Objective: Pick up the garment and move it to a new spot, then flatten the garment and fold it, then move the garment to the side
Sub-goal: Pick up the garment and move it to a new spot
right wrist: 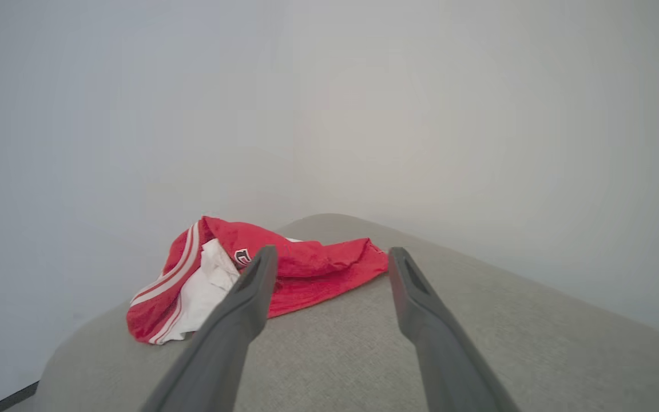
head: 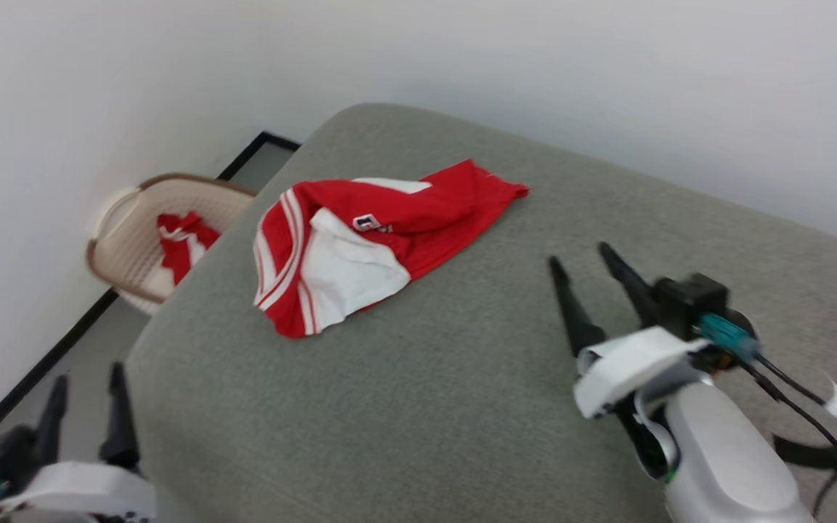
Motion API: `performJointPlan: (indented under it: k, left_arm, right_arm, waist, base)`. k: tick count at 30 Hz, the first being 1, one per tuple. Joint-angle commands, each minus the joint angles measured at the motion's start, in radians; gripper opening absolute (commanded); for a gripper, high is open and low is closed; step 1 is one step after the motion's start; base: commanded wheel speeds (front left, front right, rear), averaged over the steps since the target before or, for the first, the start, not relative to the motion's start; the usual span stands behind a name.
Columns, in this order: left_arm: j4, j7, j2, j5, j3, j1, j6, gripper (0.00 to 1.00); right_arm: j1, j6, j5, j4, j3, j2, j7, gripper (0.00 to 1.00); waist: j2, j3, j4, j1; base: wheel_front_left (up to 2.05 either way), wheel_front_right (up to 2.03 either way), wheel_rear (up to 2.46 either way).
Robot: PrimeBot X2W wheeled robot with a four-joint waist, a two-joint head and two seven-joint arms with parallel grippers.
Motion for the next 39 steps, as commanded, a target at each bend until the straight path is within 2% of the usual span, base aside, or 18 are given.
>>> performJointPlan:
  k: [1,8,14,17,22,28,29,32,35,37,39]
  left_arm:
    - [-0.013,0.000,-0.012,-0.001,0.021,0.012,0.002,1.00]
    - [-0.045,0.000,-0.069,0.045,0.059,0.050,0.002,1.00]
    - [-0.045,0.000,-0.079,0.064,0.048,0.050,0.002,1.00]
    - [-0.029,0.000,-0.063,0.059,0.000,0.017,0.002,1.00]
    - [0.028,0.000,0.011,0.032,-0.193,-0.110,0.002,1.00]
    - [0.090,0.000,0.152,-0.095,-0.300,-0.320,0.002,1.00]
    - [0.090,0.000,0.152,-0.095,-0.300,-0.320,0.002,1.00]
    - [0.144,0.000,0.212,-0.173,-0.349,-0.407,0.002,1.00]
    - [0.243,0.001,0.279,-0.242,-0.440,-0.497,0.002,1.00]
    - [0.311,0.035,0.324,-0.316,-0.510,-0.555,0.002,1.00]
    - [0.365,0.114,0.365,-0.405,-0.573,-0.602,0.002,1.00]
  right_arm:
    - [-0.027,-0.001,0.017,0.016,0.035,-0.002,-0.001,1.00]
    - [-0.067,-0.001,0.073,0.058,0.113,-0.002,-0.001,1.00]
    - [-0.069,-0.001,0.086,0.056,0.118,-0.002,-0.001,1.00]
    - [-0.054,-0.001,0.072,0.050,0.091,-0.002,-0.001,1.00]
    - [0.004,-0.001,0.016,0.017,0.000,-0.002,-0.001,1.00]
    - [0.010,-0.001,-0.022,-0.053,0.024,-0.003,-0.001,1.00]
    - [0.010,-0.001,-0.022,-0.053,0.024,-0.003,-0.001,1.00]
    - [0.014,-0.001,-0.018,-0.088,0.036,-0.001,-0.001,1.00]
    - [0.006,-0.001,-0.017,-0.115,0.044,-0.002,-0.001,1.00]
    - [-0.001,-0.001,-0.015,-0.133,0.048,-0.002,-0.001,1.00]
    - [-0.002,-0.001,-0.012,-0.152,0.052,-0.001,-0.001,1.00]
  waist:
    - [0.0000,0.038,0.038,-0.0001]
    - [0.0000,0.030,0.035,-0.0001]
    - [0.0000,0.036,0.033,-0.0001]
    - [0.0000,0.045,0.028,-0.0001]
    - [0.0000,0.068,0.013,-0.0001]
    - [0.0000,0.161,-0.161,-0.0001]
    - [0.0000,0.161,-0.161,-0.0001]
    - [0.0000,0.201,-0.231,-0.0001]
    - [0.0000,0.239,-0.290,-0.0001]
    - [0.0000,0.260,-0.324,-0.0001]
    - [0.0000,0.277,-0.352,-0.0001]
  base:
    - [-0.26,-0.26,-0.26]
    - [-0.30,-0.30,-0.30]
    - [-0.06,-0.06,-0.06]
    - [0.00,0.00,0.00]
    - [0.00,0.00,0.00]
    - [0.00,0.00,0.00]
    - [0.00,0.00,0.00]
    - [0.00,0.00,0.00]
    - [0.00,0.00,0.00]
    - [0.00,0.00,0.00]
    - [0.00,0.00,0.00]
